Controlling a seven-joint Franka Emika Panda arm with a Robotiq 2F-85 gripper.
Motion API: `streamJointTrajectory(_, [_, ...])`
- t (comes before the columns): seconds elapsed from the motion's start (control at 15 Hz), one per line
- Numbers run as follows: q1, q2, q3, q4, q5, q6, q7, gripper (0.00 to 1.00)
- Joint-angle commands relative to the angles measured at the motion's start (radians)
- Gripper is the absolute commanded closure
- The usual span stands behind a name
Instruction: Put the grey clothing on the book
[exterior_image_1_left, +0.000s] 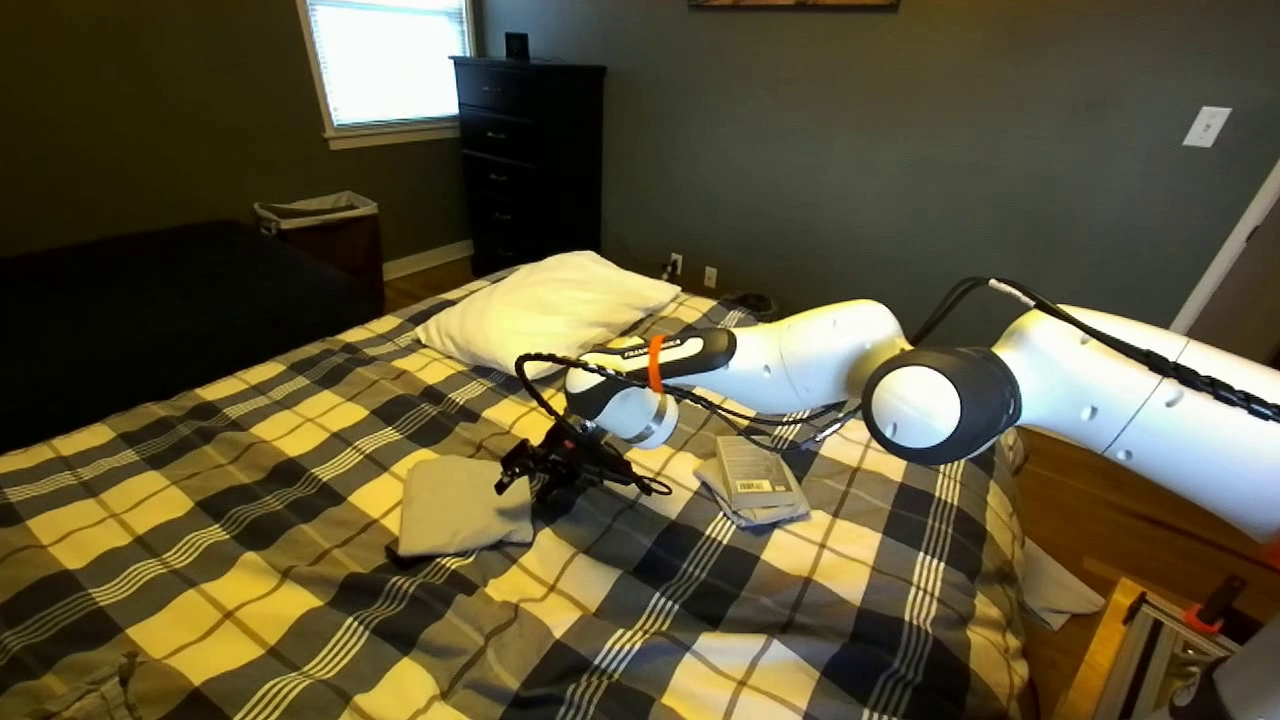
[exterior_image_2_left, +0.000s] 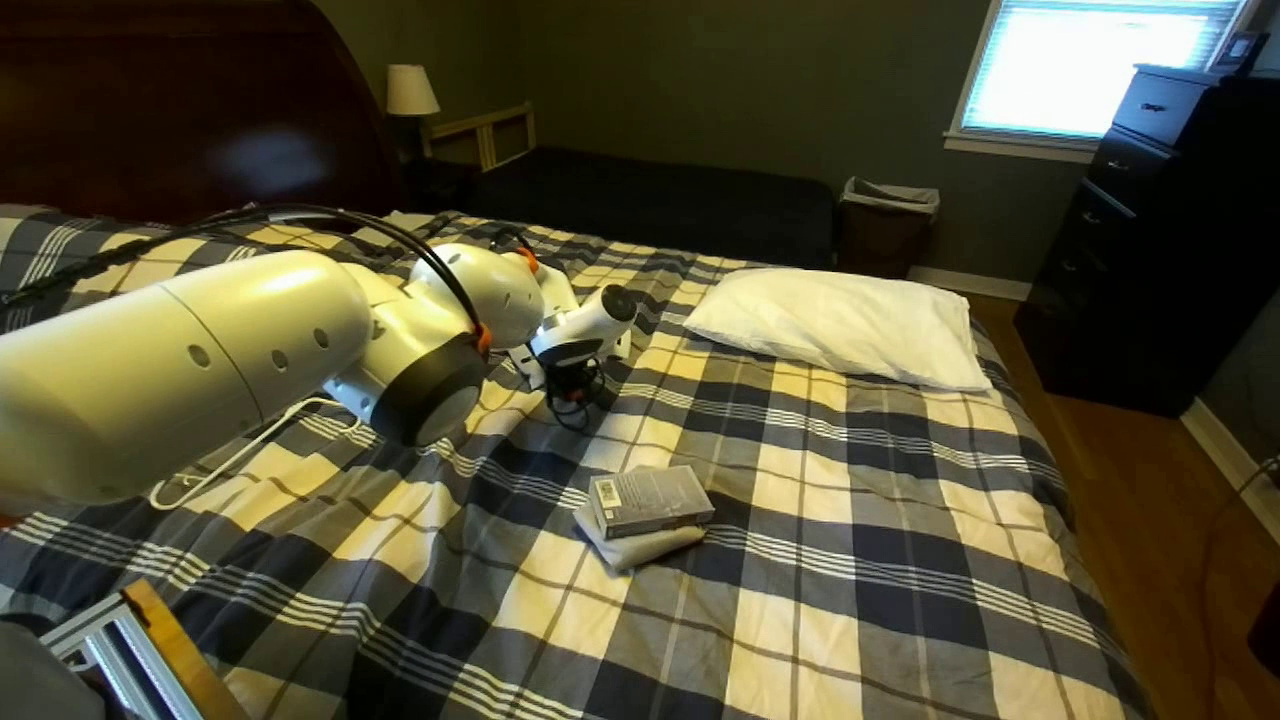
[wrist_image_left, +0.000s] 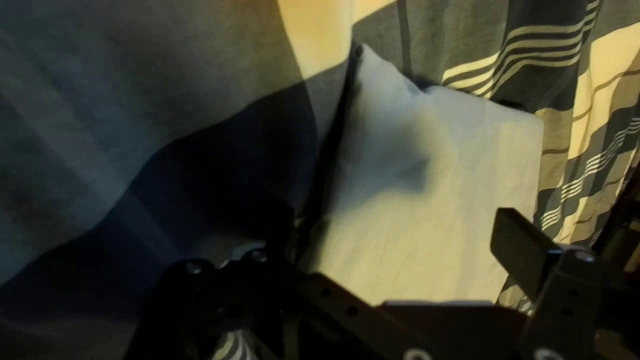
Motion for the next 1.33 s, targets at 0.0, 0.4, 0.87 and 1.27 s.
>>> streamJointTrajectory(0.0, [-0.018, 0.000, 0.053, -0.041, 0.042, 0.022, -0.096, 0.02])
streamJointTrajectory(0.4, [-0.006, 0.000, 0.022, -0.054, 0.191, 0.009, -0.186, 0.55])
streamJointTrajectory(0.87, [0.011, 0.001, -0.030, -0.050, 0.252, 0.030, -0.124, 0.46])
streamJointTrajectory(1.27, [0.051, -0.003, -0.076, -0.037, 0.224, 0.099, 0.039, 0.04])
